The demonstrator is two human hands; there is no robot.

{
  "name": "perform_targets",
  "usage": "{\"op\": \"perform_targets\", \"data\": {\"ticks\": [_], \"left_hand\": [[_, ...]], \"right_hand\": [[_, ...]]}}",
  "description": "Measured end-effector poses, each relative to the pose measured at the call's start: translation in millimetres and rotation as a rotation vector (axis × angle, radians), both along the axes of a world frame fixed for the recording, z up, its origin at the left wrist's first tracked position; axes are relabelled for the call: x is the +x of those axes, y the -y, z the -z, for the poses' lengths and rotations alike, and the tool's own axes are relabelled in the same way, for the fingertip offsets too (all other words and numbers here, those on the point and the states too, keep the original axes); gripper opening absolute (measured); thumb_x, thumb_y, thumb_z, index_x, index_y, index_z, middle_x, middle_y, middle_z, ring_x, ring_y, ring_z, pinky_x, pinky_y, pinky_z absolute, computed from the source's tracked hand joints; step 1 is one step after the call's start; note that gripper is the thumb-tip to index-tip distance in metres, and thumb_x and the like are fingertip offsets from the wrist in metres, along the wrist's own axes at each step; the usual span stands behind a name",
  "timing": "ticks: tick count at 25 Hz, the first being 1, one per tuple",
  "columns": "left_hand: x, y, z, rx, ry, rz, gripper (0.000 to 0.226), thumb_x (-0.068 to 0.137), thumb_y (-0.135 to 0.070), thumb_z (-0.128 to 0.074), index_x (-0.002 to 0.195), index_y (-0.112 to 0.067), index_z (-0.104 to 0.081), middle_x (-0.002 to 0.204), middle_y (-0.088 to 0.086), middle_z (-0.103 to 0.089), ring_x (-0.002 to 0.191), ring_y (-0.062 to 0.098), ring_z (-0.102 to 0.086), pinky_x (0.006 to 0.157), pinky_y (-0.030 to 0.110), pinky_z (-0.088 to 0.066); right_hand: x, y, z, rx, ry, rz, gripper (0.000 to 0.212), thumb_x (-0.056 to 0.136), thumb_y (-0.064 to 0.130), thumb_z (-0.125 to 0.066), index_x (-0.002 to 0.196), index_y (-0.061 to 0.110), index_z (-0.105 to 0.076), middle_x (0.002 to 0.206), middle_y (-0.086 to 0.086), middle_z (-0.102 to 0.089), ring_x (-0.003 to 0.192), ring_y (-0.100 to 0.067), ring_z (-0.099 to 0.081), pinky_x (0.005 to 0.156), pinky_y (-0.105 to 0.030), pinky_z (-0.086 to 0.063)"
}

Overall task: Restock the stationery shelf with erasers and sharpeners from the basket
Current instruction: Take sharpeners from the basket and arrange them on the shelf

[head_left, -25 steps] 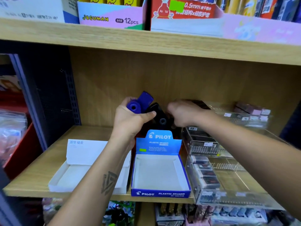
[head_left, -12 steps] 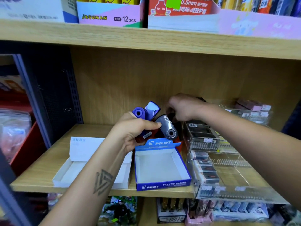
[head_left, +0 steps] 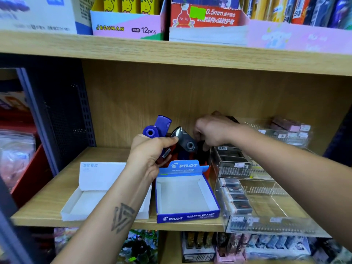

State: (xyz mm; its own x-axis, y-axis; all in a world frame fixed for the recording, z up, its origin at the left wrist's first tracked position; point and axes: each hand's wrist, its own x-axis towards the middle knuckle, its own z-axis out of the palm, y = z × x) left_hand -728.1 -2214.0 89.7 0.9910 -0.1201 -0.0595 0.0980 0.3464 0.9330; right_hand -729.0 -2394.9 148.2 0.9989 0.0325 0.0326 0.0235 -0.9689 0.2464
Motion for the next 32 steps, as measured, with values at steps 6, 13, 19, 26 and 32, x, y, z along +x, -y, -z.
{"op": "perform_targets", "data": {"ticks": [6, 13, 19, 26, 32], "left_hand": [[2, 10, 1, 0.012, 0.076, -0.057, 0.037, 0.066, 0.004, -0.084, 0.089, -0.012, -0.060, 0.069, 0.006, -0.064, 0.057, 0.020, -0.062, 0.054, 0.028, -0.052], [1, 7, 0, -0.018, 0.072, -0.072, 0.037, 0.068, 0.004, -0.084, 0.087, -0.013, -0.057, 0.064, 0.003, -0.062, 0.055, 0.017, -0.061, 0.056, 0.029, -0.054], [3, 4, -5, -0.036, 0.088, -0.070, 0.038, 0.067, 0.001, -0.086, 0.089, -0.013, -0.058, 0.071, 0.005, -0.064, 0.065, 0.022, -0.063, 0.065, 0.032, -0.056], [6, 4, -4, -0.027, 0.152, -0.114, 0.042, 0.069, 0.002, -0.084, 0.102, -0.007, -0.061, 0.085, 0.012, -0.071, 0.074, 0.024, -0.065, 0.070, 0.038, -0.059], [10, 5, -1, 0.213, 0.324, -0.109, 0.048, 0.067, 0.001, -0.084, 0.106, -0.012, -0.060, 0.097, 0.014, -0.073, 0.093, 0.035, -0.070, 0.083, 0.045, -0.059]], "right_hand": [[7, -4, 15, -0.048, 0.009, -0.021, 0.042, 0.073, 0.028, -0.086, 0.105, 0.017, -0.063, 0.103, -0.005, -0.065, 0.094, -0.024, -0.061, 0.084, -0.033, -0.049], [16, 4, 11, 0.031, -0.067, -0.013, 0.050, 0.075, 0.025, -0.085, 0.118, 0.022, -0.060, 0.105, 0.001, -0.060, 0.094, -0.021, -0.059, 0.086, -0.035, -0.050], [-3, 3, -16, 1.172, -0.187, -0.106, 0.052, 0.087, -0.015, -0.051, 0.129, 0.016, -0.059, 0.115, -0.007, -0.073, 0.105, -0.019, -0.070, 0.092, -0.034, -0.057], [2, 6, -7, 1.270, -0.076, -0.158, 0.039, 0.079, -0.002, -0.077, 0.112, 0.018, -0.068, 0.109, -0.009, -0.074, 0.103, -0.025, -0.069, 0.087, -0.036, -0.055], [2, 20, -12, 0.322, -0.034, -0.046, 0.047, 0.078, 0.019, -0.083, 0.120, 0.021, -0.062, 0.105, 0.007, -0.061, 0.099, -0.016, -0.057, 0.072, -0.026, -0.042]]}}
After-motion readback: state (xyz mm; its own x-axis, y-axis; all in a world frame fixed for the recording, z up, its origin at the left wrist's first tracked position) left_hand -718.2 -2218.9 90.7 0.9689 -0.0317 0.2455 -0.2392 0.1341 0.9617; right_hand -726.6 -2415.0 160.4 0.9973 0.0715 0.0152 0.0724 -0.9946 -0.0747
